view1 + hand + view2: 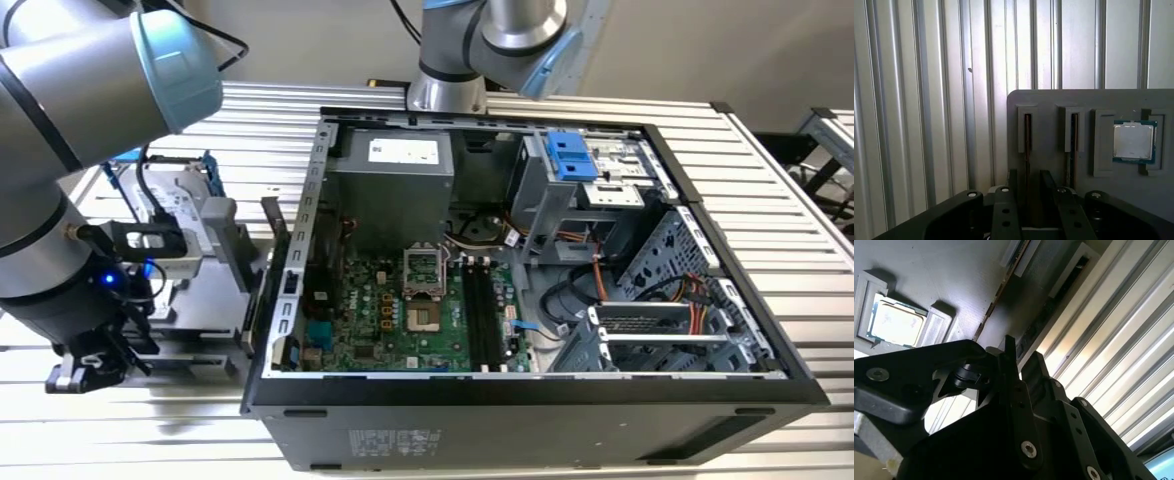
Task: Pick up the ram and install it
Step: 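Pick up the ram and move it above insertion slot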
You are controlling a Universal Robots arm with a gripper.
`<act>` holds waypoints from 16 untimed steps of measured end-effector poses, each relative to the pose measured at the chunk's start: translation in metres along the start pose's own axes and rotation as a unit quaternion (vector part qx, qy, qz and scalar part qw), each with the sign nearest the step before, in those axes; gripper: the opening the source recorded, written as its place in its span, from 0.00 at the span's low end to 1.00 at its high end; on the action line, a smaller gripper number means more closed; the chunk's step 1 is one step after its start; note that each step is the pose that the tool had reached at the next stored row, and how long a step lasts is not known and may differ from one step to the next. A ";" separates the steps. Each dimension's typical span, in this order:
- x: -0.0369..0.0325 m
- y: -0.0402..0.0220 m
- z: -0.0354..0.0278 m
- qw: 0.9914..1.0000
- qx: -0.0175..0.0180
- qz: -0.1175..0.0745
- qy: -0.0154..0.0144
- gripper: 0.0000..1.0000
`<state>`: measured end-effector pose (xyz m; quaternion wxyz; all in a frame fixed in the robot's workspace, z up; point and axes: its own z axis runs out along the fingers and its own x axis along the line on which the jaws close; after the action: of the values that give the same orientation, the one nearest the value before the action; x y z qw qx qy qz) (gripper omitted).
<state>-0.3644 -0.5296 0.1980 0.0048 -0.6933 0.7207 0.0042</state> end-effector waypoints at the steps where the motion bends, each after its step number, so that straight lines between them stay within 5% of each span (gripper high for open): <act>1: 0.0000 0.0000 0.0000 1.000 0.000 0.000 0.000 0.00; 16: 0.0000 0.0000 0.0000 1.000 0.000 0.000 0.000 0.00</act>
<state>-0.3644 -0.5296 0.1980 0.0048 -0.6933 0.7207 0.0043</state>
